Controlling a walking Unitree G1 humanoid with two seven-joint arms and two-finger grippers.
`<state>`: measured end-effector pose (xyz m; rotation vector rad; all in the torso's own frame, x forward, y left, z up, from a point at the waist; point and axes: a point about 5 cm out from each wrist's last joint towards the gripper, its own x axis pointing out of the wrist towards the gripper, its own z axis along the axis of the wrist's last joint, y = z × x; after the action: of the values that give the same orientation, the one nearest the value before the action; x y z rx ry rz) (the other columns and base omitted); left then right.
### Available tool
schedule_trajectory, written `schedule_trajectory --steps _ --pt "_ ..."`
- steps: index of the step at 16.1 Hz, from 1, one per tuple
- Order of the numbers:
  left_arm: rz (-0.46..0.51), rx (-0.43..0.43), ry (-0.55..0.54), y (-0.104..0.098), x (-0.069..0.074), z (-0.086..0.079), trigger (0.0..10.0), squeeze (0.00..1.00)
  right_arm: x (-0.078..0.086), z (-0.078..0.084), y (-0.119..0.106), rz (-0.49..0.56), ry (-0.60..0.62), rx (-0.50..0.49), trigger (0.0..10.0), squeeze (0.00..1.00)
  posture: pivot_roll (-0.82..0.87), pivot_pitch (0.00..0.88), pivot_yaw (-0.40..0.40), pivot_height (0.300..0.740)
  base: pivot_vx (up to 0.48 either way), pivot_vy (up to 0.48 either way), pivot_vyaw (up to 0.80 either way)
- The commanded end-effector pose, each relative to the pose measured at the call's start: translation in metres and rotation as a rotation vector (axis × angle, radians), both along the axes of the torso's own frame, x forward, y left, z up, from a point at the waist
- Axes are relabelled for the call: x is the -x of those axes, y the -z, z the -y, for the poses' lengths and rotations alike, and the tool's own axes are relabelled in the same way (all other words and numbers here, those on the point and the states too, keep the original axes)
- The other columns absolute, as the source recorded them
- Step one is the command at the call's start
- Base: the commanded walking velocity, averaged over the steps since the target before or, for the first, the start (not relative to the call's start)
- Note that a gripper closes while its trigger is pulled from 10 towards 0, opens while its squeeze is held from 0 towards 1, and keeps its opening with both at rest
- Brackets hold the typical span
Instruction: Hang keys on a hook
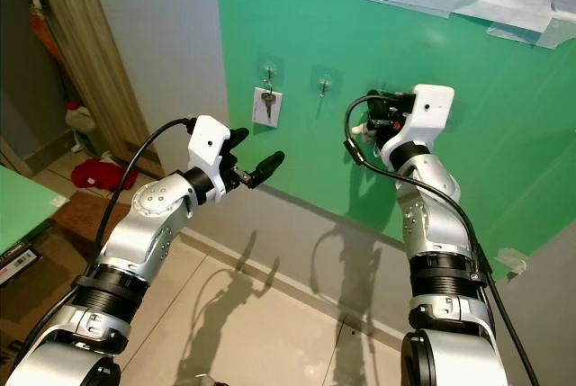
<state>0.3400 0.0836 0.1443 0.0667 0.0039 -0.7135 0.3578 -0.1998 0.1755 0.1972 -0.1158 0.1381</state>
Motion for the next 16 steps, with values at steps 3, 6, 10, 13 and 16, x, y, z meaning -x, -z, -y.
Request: schedule_trajectory --steps 3,6,10,13,16 --pt "0.013 -0.011 0.009 -0.001 0.001 0.002 10.0 0.00 -0.002 0.010 0.006 -0.051 0.038 -0.085 0.0 0.00 -0.02 0.000 0.003 0.740 0.000 0.000 0.00" --pt "0.014 -0.011 0.009 -0.001 0.001 0.002 10.0 0.00 -0.002 0.016 0.015 -0.097 0.060 -0.152 0.0 0.00 -0.02 0.000 0.001 0.740 0.000 0.000 0.00" --pt "0.014 -0.014 0.010 -0.001 0.001 0.002 10.0 0.00 -0.002 0.017 0.022 -0.124 0.064 -0.170 0.0 0.00 -0.01 0.000 0.000 0.740 0.000 0.000 0.00" --pt "0.015 -0.014 0.009 -0.001 0.001 0.002 10.0 0.00 -0.001 0.015 0.021 -0.120 0.061 -0.143 0.0 0.00 -0.01 0.000 0.000 0.740 0.000 0.000 0.00" --pt "0.017 -0.015 0.009 -0.002 0.001 0.002 10.0 0.00 -0.001 0.012 0.008 -0.034 0.060 -0.023 0.0 0.00 -0.02 0.000 0.000 0.740 0.000 0.000 0.00"
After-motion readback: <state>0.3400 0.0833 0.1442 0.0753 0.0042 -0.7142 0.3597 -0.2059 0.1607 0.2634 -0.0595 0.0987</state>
